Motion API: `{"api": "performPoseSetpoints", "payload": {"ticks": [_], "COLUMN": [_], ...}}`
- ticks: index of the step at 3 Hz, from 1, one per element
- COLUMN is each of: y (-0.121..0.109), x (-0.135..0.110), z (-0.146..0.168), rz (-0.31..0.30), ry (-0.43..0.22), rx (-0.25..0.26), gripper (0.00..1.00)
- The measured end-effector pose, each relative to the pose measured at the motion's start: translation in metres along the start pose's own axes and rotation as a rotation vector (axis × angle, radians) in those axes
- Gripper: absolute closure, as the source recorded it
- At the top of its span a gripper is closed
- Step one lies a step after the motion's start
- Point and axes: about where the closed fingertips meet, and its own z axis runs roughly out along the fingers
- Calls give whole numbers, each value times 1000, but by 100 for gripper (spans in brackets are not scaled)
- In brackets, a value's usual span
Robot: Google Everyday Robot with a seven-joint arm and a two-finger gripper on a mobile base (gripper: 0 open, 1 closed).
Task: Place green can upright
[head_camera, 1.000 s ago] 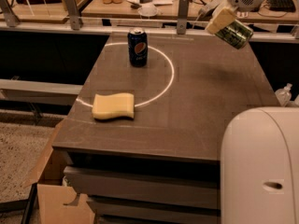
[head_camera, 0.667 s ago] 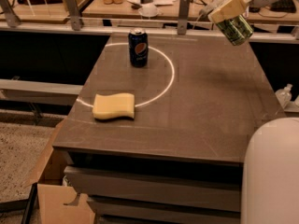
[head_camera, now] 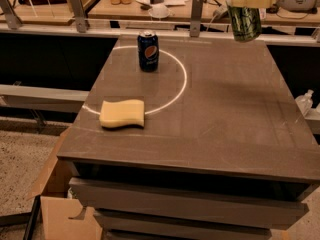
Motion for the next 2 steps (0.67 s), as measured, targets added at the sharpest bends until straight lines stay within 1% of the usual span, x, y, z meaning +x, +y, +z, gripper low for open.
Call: {"api": "performPoseSetpoints", "payload": {"ticks": [1,2], "y": [22,44], "x": [-13,-1], "z": [-15,-17], "rz": [-60,-77], "ry": [-56,-112], "rx": [53,94], "gripper": [100,100]}}
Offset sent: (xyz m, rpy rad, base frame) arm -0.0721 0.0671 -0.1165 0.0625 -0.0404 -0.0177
